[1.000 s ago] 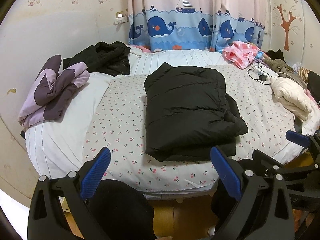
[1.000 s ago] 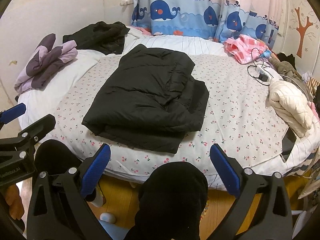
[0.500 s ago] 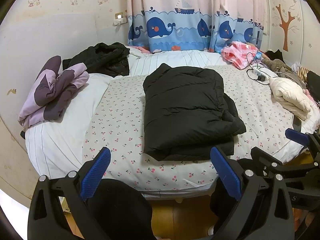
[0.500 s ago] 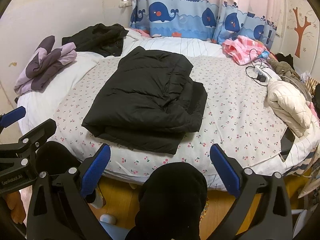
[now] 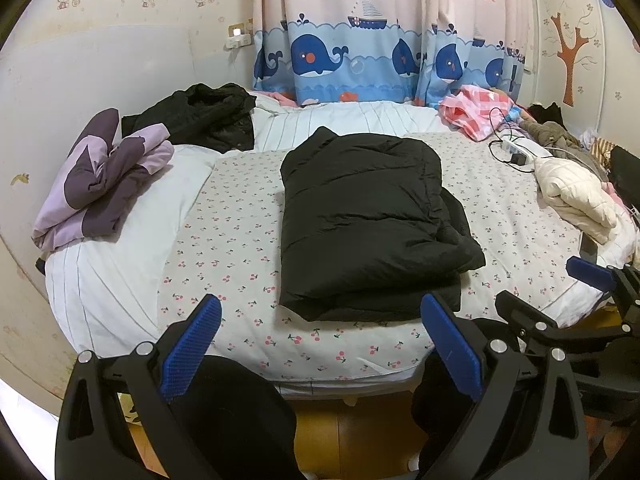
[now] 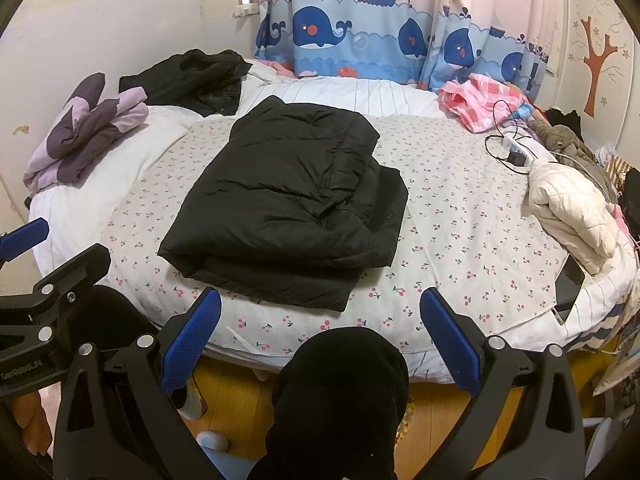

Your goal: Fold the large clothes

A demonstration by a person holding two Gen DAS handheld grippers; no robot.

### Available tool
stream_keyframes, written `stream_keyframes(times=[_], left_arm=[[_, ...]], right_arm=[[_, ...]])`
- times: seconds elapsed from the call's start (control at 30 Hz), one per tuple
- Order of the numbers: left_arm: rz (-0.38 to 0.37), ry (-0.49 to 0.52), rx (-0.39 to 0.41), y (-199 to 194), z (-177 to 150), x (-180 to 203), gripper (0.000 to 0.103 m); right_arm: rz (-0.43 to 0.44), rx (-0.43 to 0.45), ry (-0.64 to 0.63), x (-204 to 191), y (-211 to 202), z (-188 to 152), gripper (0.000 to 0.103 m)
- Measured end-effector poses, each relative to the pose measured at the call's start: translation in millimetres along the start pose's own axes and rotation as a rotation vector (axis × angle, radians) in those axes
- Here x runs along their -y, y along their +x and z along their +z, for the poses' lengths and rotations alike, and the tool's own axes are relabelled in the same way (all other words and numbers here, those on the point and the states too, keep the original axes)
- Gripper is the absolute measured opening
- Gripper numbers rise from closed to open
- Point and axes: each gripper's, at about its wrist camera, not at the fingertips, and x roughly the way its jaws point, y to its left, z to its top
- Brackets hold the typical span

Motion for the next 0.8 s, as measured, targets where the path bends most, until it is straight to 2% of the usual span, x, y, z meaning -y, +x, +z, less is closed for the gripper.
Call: stream_keyframes(times=[0.8], left_arm=[[-0.013, -0.027, -0.055, 9.8, -5.6, 8.6, 0.096]], right_arm=[[-0.087, -0.008, -0.006, 2.3, 13.4, 1.2, 0.096]])
